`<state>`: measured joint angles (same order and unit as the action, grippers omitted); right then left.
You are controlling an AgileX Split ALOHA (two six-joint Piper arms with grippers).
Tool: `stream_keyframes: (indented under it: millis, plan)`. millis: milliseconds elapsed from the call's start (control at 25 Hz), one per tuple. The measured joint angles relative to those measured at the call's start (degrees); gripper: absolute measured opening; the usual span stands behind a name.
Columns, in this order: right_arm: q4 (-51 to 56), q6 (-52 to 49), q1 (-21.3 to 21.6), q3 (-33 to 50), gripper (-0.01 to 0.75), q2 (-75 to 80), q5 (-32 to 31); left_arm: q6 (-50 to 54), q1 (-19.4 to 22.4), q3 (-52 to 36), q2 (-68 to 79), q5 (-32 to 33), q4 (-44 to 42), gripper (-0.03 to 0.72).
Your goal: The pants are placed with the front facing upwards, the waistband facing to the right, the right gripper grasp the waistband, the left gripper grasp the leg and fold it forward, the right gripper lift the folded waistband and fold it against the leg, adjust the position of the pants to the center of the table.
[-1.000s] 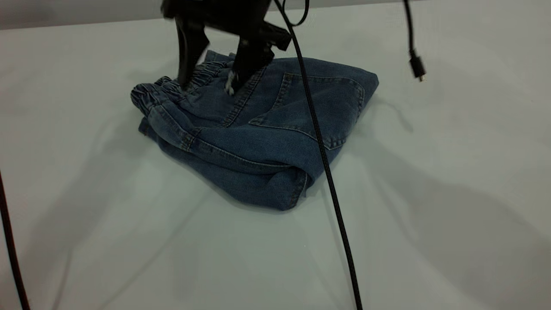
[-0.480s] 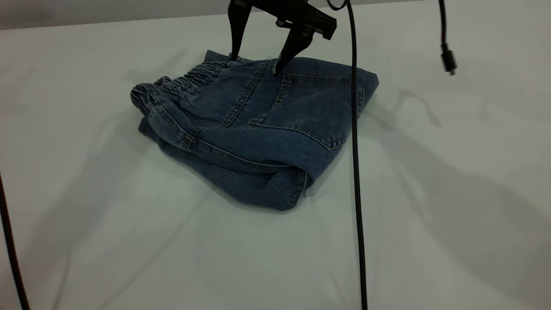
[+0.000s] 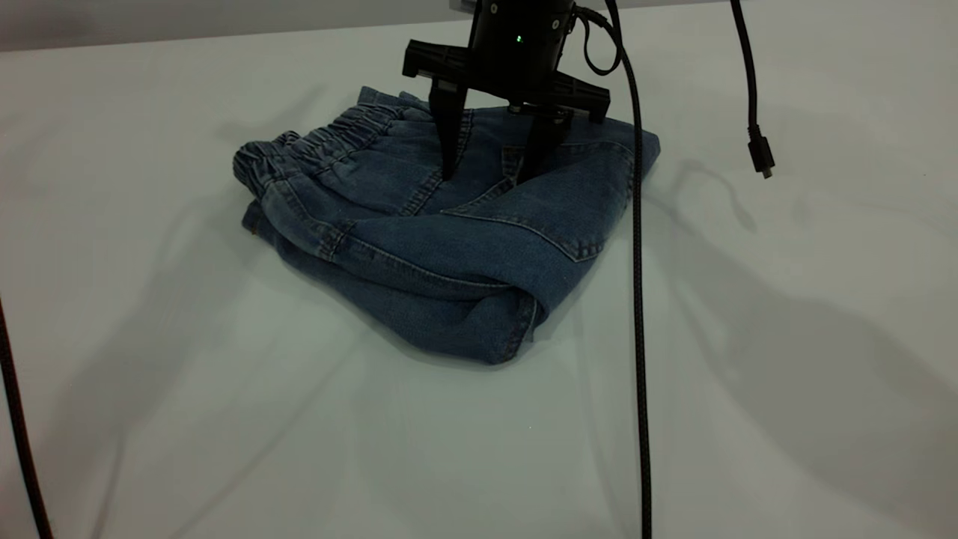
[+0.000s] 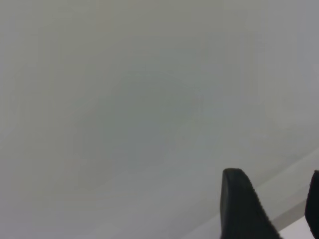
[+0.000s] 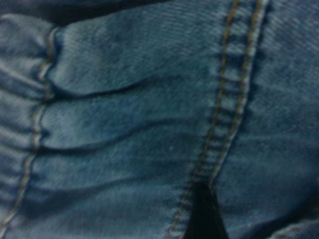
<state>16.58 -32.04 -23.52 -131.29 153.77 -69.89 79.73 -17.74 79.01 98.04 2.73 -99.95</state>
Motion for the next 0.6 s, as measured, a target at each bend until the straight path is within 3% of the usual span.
stream_keyframes:
  millis: [160,600]
  plan:
    - [-1.2,-0.1,0.0,-0.1,0.438,0.3,-0.1,0.0,0.0,0.0,0.0,-0.2,0.0,0.316]
    - [-5.4,19.1,-2.7,-0.1,0.437,0.7,-0.8,0.0,0.0,0.0,0.0,-0.3,0.0,0.316]
